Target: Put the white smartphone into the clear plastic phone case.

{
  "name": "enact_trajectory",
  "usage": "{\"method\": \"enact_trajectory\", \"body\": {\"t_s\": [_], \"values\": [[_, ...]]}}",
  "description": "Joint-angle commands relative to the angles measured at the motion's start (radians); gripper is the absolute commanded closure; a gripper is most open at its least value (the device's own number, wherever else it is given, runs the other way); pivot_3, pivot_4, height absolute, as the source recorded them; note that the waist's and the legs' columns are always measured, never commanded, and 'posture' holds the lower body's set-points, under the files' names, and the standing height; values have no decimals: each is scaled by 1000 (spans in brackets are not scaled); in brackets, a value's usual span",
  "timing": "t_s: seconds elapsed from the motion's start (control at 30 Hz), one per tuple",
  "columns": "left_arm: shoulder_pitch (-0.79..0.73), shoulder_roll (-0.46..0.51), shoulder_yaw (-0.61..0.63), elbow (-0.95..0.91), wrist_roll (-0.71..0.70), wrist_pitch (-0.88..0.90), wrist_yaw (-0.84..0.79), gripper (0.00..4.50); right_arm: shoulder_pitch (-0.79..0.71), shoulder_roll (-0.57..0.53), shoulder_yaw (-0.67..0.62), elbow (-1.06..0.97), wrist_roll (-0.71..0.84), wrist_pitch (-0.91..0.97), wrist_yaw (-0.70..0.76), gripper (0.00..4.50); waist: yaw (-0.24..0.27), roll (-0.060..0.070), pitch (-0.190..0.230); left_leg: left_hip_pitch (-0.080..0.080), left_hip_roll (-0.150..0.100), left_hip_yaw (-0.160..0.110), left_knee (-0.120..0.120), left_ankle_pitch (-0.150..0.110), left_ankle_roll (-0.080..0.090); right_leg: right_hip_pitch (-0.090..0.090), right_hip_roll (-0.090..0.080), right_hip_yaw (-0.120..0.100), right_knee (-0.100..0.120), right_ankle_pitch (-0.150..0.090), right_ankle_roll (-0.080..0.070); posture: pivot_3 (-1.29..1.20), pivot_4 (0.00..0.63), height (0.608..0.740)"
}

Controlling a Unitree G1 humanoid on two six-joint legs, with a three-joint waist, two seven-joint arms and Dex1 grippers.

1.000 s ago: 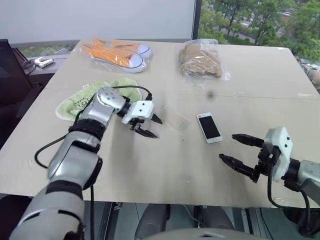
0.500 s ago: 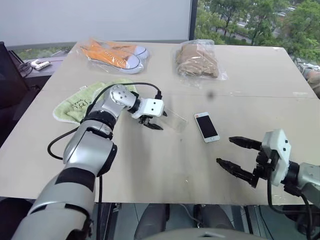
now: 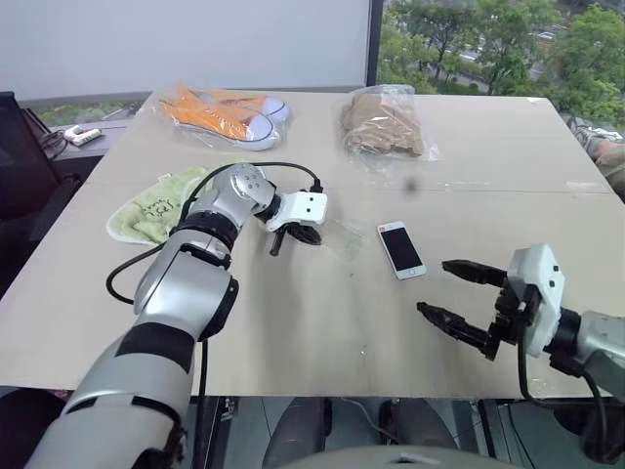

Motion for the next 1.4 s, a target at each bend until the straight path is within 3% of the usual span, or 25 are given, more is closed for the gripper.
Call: {"method": "enact_trajectory", "body": {"t_s": [0.03,0.2,0.37,0.5,0.7,0.93,1.1,1.27,1.4], "values": [[41,-16,24,28,1,25,-13,4449,-13,-7,-1,-39,19,-1,-13,0,3,0,0,0,0,0,0,0,0,0,0,0,0,0,0,0,150,740],[58,-28,116,-36,-87,62,-77,4449,-20,-16,-11,-31,29,0,-11,0,7,0,0,-3,0,-1,0,0,0,-1,-1,-1,-1,0,0,0,150,740],[150,-10,162,-291,-162,251,-130,4449,-14,-19,-13,-30,34,-3,-10,0,4,-1,2,-12,-1,-2,2,0,0,-11,-3,0,-2,-1,1,0,150,740],[336,-4,191,-839,-174,738,9,4449,-19,-16,-2,-31,36,-4,-18,0,-1,-1,2,-21,-1,-2,2,0,-1,-18,-8,2,-1,0,1,0,150,740],[518,-10,180,-1334,-213,1180,115,4449,-21,-14,6,-27,33,-8,-16,0,2,-2,3,-21,-1,-2,2,0,0,-19,-8,3,0,-1,1,0,150,740],[673,118,116,-1615,-302,1200,102,4449,-26,0,29,-18,22,-18,-14,0,0,-1,3,-19,-1,-1,1,0,-1,-18,-8,4,0,0,1,0,150,740],[724,208,36,-1593,-253,982,143,4449,-46,1,45,-4,10,-22,-7,0,11,-1,4,-19,-1,-1,1,0,-1,-18,-9,4,-1,-1,1,0,150,740],[764,192,36,-1586,-281,908,198,4449,-51,3,52,4,-5,-26,-7,0,19,-1,4,-19,-1,0,1,0,0,-18,-9,3,-1,-1,1,0,150,740],[787,186,75,-1585,-314,838,231,2779,-44,-12,62,15,-35,-7,-18,0,24,-1,4,-19,-1,0,1,0,0,-18,-9,3,-1,-1,1,0,150,740]]}}
